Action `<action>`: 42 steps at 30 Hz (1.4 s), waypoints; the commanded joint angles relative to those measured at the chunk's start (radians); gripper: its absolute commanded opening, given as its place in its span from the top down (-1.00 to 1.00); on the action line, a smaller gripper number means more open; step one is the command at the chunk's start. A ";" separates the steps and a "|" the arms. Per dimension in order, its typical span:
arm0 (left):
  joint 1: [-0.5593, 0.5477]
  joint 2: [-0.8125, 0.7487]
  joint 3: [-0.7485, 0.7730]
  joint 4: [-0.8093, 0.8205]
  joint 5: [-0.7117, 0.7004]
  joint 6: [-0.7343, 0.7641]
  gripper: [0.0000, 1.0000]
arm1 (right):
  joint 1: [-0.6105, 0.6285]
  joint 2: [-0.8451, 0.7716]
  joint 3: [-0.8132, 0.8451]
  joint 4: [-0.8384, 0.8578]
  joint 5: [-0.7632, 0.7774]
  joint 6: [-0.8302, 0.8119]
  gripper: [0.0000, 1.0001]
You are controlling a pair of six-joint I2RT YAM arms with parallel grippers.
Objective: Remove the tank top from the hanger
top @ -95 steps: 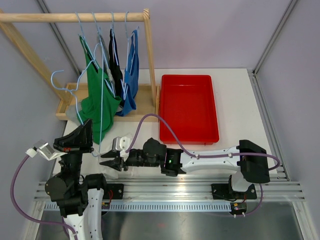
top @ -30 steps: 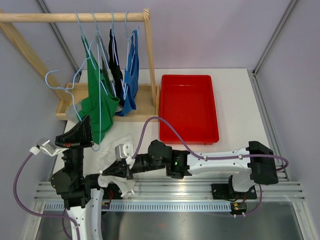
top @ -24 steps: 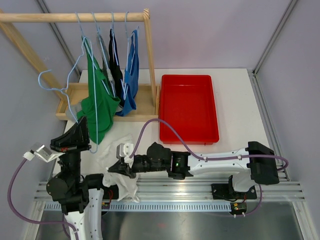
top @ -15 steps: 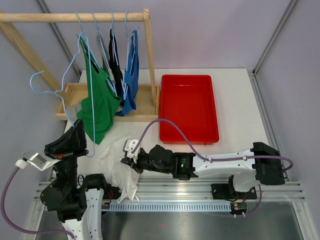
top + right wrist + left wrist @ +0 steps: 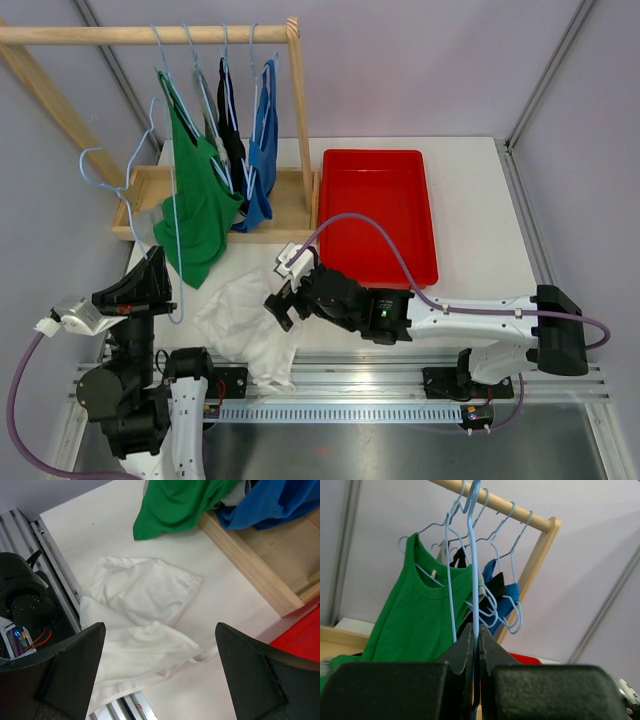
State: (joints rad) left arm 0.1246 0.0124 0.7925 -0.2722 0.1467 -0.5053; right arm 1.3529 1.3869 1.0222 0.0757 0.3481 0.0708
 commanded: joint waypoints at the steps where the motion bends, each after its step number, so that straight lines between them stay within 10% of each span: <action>1: -0.005 -0.083 0.063 -0.050 -0.062 0.074 1.00 | 0.002 -0.005 0.050 -0.070 0.060 0.038 -0.99; 10: -0.011 -0.019 0.160 -0.134 -0.177 0.186 1.00 | 0.002 -0.084 0.018 -0.158 0.101 0.056 -0.99; 31: -0.029 0.784 0.554 0.007 -0.176 0.401 1.00 | 0.002 -0.434 -0.135 -0.243 0.149 0.043 -0.99; 42: 0.138 1.064 0.686 0.113 0.060 0.320 1.00 | 0.000 -0.534 -0.198 -0.274 0.187 0.055 -0.99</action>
State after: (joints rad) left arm 0.2108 1.0172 1.4273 -0.2527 0.0944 -0.1425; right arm 1.3529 0.8848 0.8295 -0.1936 0.4881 0.1108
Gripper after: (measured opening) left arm 0.024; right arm 0.993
